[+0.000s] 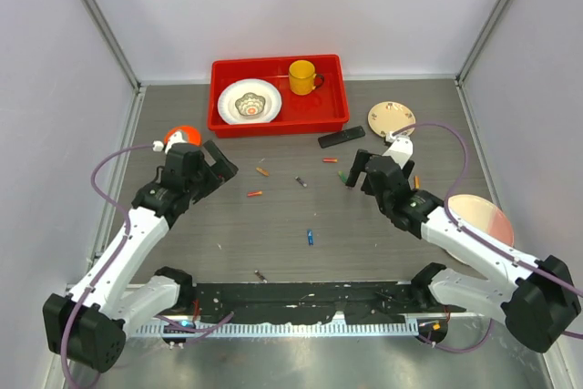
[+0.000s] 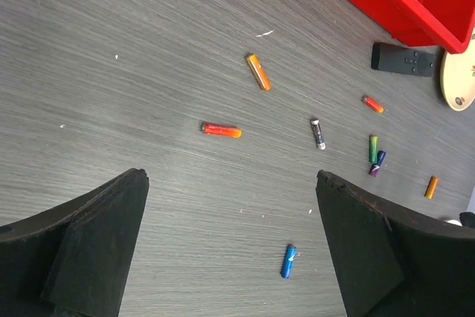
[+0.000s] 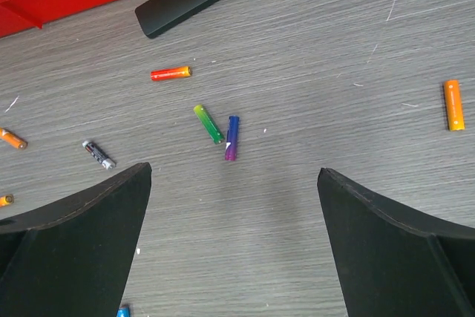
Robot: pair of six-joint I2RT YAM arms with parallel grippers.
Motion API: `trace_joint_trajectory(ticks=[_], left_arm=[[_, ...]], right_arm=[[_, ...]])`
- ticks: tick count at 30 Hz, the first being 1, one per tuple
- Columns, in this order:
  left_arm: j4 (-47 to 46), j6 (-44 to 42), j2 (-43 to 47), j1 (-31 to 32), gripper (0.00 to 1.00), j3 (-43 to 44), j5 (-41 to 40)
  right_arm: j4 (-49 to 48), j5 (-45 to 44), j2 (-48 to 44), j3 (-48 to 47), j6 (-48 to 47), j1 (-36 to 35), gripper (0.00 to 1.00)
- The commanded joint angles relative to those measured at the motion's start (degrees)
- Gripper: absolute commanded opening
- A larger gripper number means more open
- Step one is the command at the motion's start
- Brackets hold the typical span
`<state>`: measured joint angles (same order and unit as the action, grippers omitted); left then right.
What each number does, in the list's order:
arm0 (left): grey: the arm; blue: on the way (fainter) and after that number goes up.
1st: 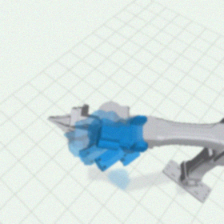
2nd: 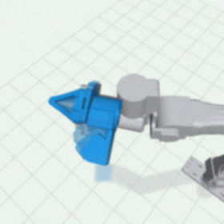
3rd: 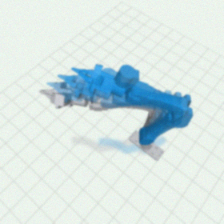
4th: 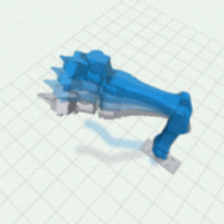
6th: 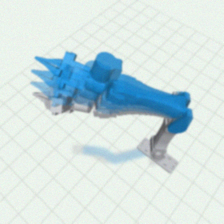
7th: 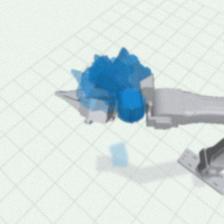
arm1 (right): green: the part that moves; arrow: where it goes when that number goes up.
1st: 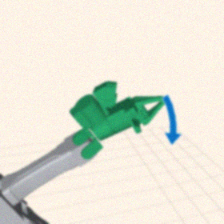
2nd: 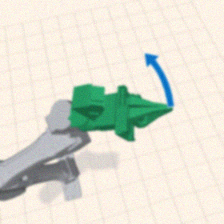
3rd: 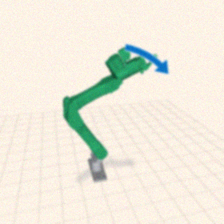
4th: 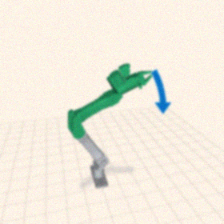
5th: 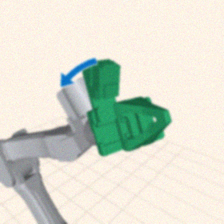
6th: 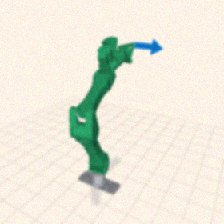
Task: Load the batteries into the remote control
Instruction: Adjust the remote control at the center of the board.
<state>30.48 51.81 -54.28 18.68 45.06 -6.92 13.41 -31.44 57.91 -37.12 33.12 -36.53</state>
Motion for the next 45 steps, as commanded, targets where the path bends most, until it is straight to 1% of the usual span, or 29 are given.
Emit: trace_joint_trajectory(ticks=[1, 2, 3, 5, 7, 9, 10, 12, 13, 14, 16, 17, 19, 20, 21, 23, 28, 33, 37, 41, 45], left_arm=[[0.03, -4.34, -0.92, -0.13, 1.00, 2.59, 2.34], [-2.16, -5.48, -0.74, -0.04, 1.00, 1.97, 5.48], [-3.22, -7.15, -0.56, -0.04, 1.00, 0.75, 6.73], [-6.99, -7.34, 0.05, -0.13, 1.00, -0.93, 11.73], [-8.76, -6.64, 0.23, -0.04, 1.00, -2.78, 13.59], [-9.91, -5.93, -0.03, -0.04, 0.99, -3.48, 14.12], [-10.09, -5.85, -0.12, -0.04, 0.99, -3.57, 14.12], [-9.91, -5.85, -0.56, -0.13, 0.98, -3.49, 13.78], [-9.83, -5.85, -0.48, -0.13, 0.98, -3.49, 13.51], [-9.65, -6.02, -0.39, -0.13, 0.98, -3.49, 13.34], [-9.39, -5.93, -0.21, -0.13, 0.98, -3.57, 12.55], [-9.30, -6.02, 0.14, -0.04, 0.97, -3.66, 12.37], [-9.12, -5.93, 0.75, -0.04, 0.97, -3.84, 11.84], [-8.77, -6.02, 0.93, -0.04, 0.97, -3.84, 11.67], [-8.60, -6.11, 1.37, -0.04, 0.97, -3.84, 11.49], [-7.90, -6.37, 1.63, -0.13, 0.97, -3.84, 10.88], [-6.75, -6.55, 2.25, -0.04, 0.97, -4.01, 9.82], [-5.96, -6.55, 1.46, -0.13, 0.97, -3.31, 9.38], [-6.57, -5.67, 1.37, -0.04, 0.96, -3.75, 9.38], [-6.84, -5.14, 1.28, -0.04, 0.96, -4.19, 9.38], [-6.92, -5.14, 1.20, -0.13, 0.96, -4.45, 8.85]], right_arm=[[-0.14, -2.74, 3.77, -5.05, 2.82, 0.06, 1.00], [0.04, -3.44, 4.66, -5.76, 3.43, 0.15, 1.00], [0.30, -4.23, 5.71, -6.55, 4.48, 0.23, 0.99], [0.65, -4.59, 9.05, -8.83, 6.07, 1.37, 1.00], [0.57, -1.80, 12.47, -10.33, 10.00, 3.91, 1.00], [-1.62, 2.67, 14.76, -10.69, 13.35, 9.79, 0.97], [-2.76, 7.49, 16.25, -10.95, 16.07, 11.82, 0.96], [-4.52, 9.99, 21.26, -11.91, 18.55, 15.59, 0.92], [-4.53, 11.13, 23.02, -14.09, 19.34, 16.40, 0.91], [-4.71, 11.31, 26.95, -15.33, 19.61, 16.93, 0.88], [-4.71, 11.49, 30.49, -19.45, 19.79, 17.72, 0.84], [-4.71, 11.58, 32.25, -20.70, 20.05, 17.81, 0.80], [-4.97, 11.58, 36.64, -24.29, 20.14, 18.34, 0.78], [-5.06, 11.84, 37.97, -25.53, 20.22, 18.43, 0.75], [-5.23, 11.93, 40.50, -26.67, 20.57, 18.60, 0.74], [-5.58, 12.54, 42.54, -29.40, 21.45, 19.39, 0.71], [-5.24, 14.39, 49.91, -35.46, 25.23, 21.06, 0.69], [-2.69, 14.92, 53.88, -40.12, 27.52, 21.59, 0.68], [-0.32, 13.17, 55.99, -44.34, 28.75, 21.59, 0.69], [-1.18, 12.02, 56.00, -44.79, 27.79, 21.59, 0.69], [-3.21, 11.58, 55.21, -44.00, 27.17, 21.59, 0.64]])
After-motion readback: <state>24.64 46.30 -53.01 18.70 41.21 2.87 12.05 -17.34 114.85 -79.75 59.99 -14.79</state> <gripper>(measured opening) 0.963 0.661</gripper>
